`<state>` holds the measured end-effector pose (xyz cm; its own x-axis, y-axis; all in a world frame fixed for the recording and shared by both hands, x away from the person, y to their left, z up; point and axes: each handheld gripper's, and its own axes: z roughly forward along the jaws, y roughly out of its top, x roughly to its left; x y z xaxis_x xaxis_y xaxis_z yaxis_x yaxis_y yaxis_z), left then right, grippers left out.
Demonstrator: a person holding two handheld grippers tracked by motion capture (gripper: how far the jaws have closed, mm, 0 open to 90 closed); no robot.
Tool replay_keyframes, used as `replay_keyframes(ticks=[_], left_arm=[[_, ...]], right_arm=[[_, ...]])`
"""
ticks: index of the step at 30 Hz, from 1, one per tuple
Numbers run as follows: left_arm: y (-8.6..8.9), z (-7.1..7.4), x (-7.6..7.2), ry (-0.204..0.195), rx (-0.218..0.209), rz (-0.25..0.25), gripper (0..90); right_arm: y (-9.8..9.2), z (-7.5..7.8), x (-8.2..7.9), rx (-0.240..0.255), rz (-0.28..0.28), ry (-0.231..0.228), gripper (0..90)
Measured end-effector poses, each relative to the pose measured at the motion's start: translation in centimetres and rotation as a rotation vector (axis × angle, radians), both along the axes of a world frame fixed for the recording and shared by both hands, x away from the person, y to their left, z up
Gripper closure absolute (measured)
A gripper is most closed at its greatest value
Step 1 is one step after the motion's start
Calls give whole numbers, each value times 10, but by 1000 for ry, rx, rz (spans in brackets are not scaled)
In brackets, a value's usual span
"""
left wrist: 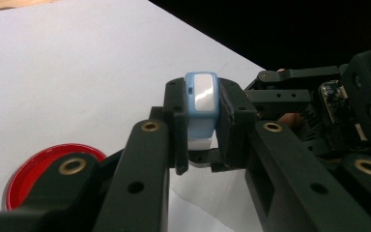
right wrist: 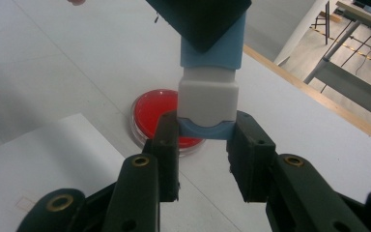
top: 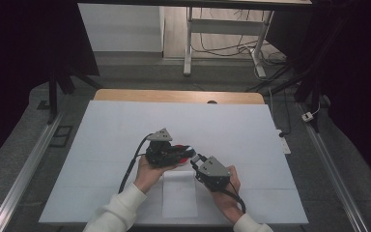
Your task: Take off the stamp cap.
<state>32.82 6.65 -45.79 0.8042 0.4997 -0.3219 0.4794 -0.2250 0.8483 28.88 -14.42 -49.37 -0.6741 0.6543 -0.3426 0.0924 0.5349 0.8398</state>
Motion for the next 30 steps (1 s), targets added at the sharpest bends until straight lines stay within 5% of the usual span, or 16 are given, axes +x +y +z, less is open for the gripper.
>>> replay_keyframes(ticks=[9, 21, 30], left_arm=[[0, 0, 0, 5, -4, -2, 755], [0, 1, 0, 6, -22, 2, 755], [-1, 1, -1, 4, -17, 1, 755]], right_arm=[[-1, 2, 1, -67, 25, -28, 658], [-2, 0, -1, 21, 4, -8, 659], [-3, 2, -1, -35, 18, -38, 659]])
